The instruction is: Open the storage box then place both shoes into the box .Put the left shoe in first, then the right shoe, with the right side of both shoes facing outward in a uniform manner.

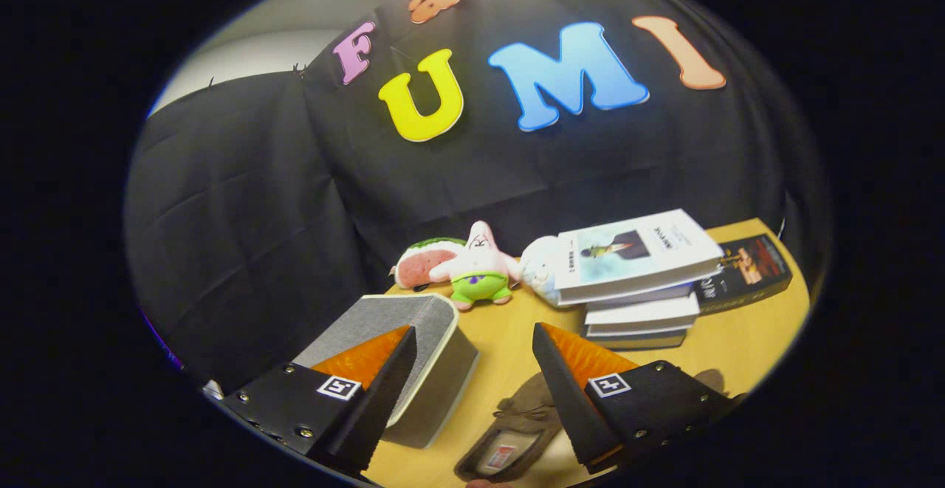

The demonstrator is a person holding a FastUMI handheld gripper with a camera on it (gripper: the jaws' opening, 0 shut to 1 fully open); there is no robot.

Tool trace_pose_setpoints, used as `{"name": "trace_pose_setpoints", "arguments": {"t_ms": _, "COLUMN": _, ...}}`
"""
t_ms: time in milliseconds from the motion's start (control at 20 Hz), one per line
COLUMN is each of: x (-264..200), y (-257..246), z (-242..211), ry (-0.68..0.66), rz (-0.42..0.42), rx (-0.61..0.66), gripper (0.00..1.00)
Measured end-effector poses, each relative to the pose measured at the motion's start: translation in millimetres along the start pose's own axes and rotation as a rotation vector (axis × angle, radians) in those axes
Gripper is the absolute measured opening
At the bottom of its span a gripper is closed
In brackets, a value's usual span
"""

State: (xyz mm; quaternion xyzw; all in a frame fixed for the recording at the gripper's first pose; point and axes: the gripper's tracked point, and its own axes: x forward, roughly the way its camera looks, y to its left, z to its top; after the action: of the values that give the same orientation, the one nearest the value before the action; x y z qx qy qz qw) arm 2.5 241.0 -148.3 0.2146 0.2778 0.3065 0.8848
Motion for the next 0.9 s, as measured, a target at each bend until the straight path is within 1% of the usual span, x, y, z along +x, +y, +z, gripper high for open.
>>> {"name": "trace_pose_setpoints", "arguments": {"t_ms": 150, "x": 18.5, "y": 18.4, "z": -27.9, "ry": 0.116, "rz": 0.121, "rx": 0.073, "gripper": 0.96}}
{"name": "trace_pose_setpoints", "arguments": {"t_ms": 250, "x": 25.2, "y": 28.7, "z": -38.4, "ry": 0.171, "rz": 0.200, "rx": 0.149, "gripper": 0.96}}
{"name": "trace_pose_setpoints", "arguments": {"t_ms": 400, "x": 41.8, "y": 40.0, "z": -55.8, "ry": 0.256, "rz": 0.295, "rx": 0.246, "gripper": 0.97}}
{"name": "trace_pose_setpoints", "arguments": {"t_ms": 550, "x": 51.2, "y": 46.6, "z": -74.9, "ry": 0.337, "rz": 0.360, "rx": 0.285, "gripper": 0.97}}
{"name": "trace_pose_setpoints", "arguments": {"t_ms": 700, "x": 53.6, "y": 56.6, "z": -77.4, "ry": 0.371, "rz": 0.433, "rx": 0.372, "gripper": 0.97}}
{"name": "trace_pose_setpoints", "arguments": {"t_ms": 900, "x": 60.4, "y": 55.0, "z": -90.7, "ry": 0.425, "rz": 0.447, "rx": 0.422, "gripper": 0.97}}
